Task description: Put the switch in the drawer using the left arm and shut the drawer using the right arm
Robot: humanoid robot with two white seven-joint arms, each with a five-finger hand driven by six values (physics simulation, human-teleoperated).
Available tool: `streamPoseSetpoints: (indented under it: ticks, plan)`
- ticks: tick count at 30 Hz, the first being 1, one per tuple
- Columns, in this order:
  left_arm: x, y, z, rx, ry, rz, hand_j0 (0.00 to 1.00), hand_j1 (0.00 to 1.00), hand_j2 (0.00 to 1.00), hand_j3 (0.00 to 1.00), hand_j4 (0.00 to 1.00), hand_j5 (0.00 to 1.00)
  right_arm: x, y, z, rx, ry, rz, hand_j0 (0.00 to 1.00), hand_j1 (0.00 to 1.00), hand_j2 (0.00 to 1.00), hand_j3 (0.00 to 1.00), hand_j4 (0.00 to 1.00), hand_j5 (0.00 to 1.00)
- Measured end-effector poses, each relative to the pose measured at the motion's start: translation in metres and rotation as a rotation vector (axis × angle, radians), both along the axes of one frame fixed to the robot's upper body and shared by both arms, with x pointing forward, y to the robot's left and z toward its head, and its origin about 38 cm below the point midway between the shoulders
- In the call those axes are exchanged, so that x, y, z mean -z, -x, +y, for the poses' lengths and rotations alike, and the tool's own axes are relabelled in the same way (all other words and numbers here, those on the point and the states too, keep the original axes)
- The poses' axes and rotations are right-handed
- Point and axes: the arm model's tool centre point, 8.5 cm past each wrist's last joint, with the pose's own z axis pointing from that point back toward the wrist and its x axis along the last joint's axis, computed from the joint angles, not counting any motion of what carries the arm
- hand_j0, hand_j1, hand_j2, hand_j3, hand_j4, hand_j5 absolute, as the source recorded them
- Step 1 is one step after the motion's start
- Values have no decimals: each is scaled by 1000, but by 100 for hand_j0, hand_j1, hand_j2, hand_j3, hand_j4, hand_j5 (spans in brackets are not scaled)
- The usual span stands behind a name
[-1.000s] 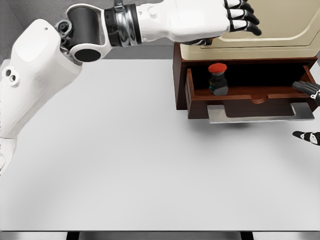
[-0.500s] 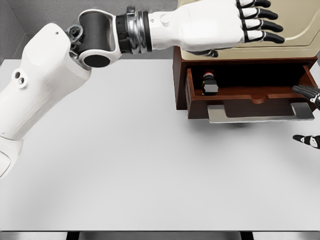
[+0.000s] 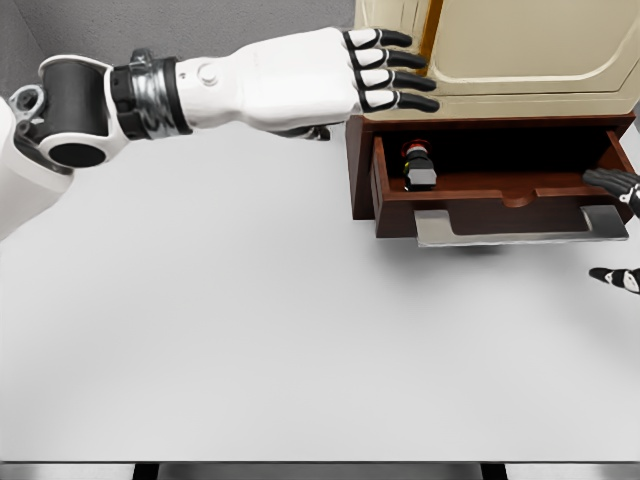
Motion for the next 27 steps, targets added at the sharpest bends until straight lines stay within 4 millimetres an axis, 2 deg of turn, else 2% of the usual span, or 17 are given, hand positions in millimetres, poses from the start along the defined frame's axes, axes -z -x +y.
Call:
streamPoseSetpoints:
  ticks: [1,5,11,14,20,25,27]
  plan:
    - [2,0,7,-12,-4,6,100,100,100,100,100,100,-3,-1,-1,-5,13,0,85,85,85,85,85,85]
    - [4,3,22,-31,-6,13,100,100,100,100,100,100,-9,-3,-2,-21,55,7,80,80,80,80,80,80]
    - [6,2,43,-76,-28,18,100,100,100,100,100,100,-9,-7,4,-55,75,22,78,78,78,78,78,78]
    - [28,-1,71,-147,-48,66,100,100,100,100,100,100,-8,-8,8,-73,84,34,78,78,78,78,78,78]
    - [37,-6,126,-280,-81,95,100,100,100,100,100,100,-9,-11,11,-85,84,34,76,76,76,76,76,76]
    - [38,-9,154,-355,-88,105,100,100,100,100,100,100,-6,-11,12,-85,65,45,76,76,76,76,76,76]
    - [48,-7,162,-372,-98,132,100,100,100,100,100,100,-5,-10,12,-86,66,49,76,76,76,76,76,76]
